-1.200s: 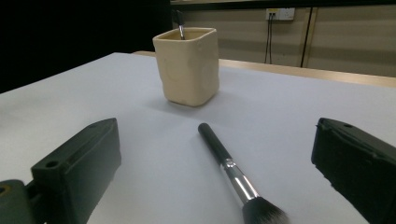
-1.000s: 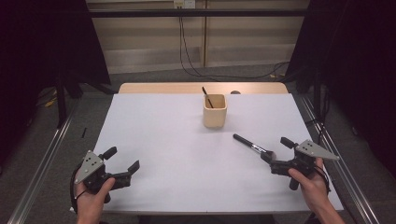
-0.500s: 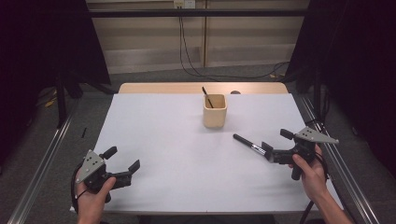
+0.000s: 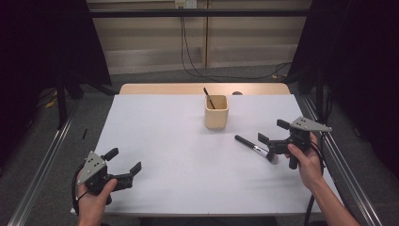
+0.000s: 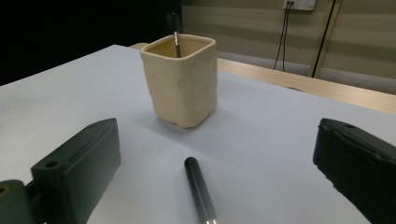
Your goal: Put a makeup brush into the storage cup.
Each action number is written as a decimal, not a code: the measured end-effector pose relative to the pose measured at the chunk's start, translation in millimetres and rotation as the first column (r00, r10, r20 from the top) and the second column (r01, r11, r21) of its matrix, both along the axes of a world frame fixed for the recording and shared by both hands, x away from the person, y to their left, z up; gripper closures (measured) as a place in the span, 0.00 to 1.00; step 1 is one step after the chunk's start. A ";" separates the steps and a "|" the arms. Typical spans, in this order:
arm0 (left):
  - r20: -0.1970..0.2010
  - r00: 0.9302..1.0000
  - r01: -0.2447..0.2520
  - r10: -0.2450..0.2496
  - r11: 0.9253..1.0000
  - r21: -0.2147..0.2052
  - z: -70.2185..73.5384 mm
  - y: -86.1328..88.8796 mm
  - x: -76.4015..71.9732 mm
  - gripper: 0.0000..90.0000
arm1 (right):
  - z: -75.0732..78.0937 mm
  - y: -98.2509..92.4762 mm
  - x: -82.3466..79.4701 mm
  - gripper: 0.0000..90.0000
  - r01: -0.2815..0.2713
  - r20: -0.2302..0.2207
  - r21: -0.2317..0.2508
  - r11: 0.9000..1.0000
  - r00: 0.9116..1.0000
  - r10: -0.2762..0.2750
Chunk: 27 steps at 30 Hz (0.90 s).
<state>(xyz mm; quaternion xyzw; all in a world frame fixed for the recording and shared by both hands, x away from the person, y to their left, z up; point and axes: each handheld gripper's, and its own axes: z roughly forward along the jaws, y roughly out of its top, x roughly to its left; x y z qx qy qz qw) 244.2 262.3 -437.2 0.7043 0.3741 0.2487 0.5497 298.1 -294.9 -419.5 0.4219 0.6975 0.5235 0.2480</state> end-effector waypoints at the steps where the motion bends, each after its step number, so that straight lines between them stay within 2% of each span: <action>1: -0.003 1.000 -0.001 0.001 1.000 -0.002 -0.1 -0.3 0.2 0.03 | 0.3 0.4 2.3 0.01 0.001 -0.003 -0.001 1.000 1.000 -0.001; 4: -0.002 1.000 0.001 -0.001 1.000 -0.004 0.0 -1.3 -0.1 0.03 | 4.1 1.4 8.9 0.01 -0.006 -0.009 0.003 1.000 1.000 0.006; 9: -0.003 1.000 0.001 -0.001 1.000 0.000 -0.4 -1.8 1.6 0.03 | 12.7 2.0 18.8 0.01 -0.015 -0.024 -0.021 1.000 1.000 0.015; 17: -0.002 1.000 0.009 -0.009 1.000 -0.001 -0.3 -1.6 2.3 0.03 | 17.6 3.7 29.2 0.01 -0.031 -0.052 -0.080 0.996 0.998 0.027; 20: -0.003 1.000 0.007 -0.007 1.000 -0.004 0.1 -1.4 1.7 0.03 | 17.6 3.4 31.0 0.04 -0.038 -0.066 -0.108 0.993 0.997 0.031; 21: -0.002 1.000 0.008 -0.008 1.000 -0.002 0.2 -1.2 1.8 0.03 | 17.3 3.6 31.1 0.04 -0.047 -0.081 -0.100 0.994 0.996 0.039; 27: -0.002 1.000 0.004 -0.004 1.000 -0.001 0.2 -1.6 1.9 0.03 | 17.4 2.5 33.5 0.04 -0.105 -0.171 -0.127 0.986 0.982 0.083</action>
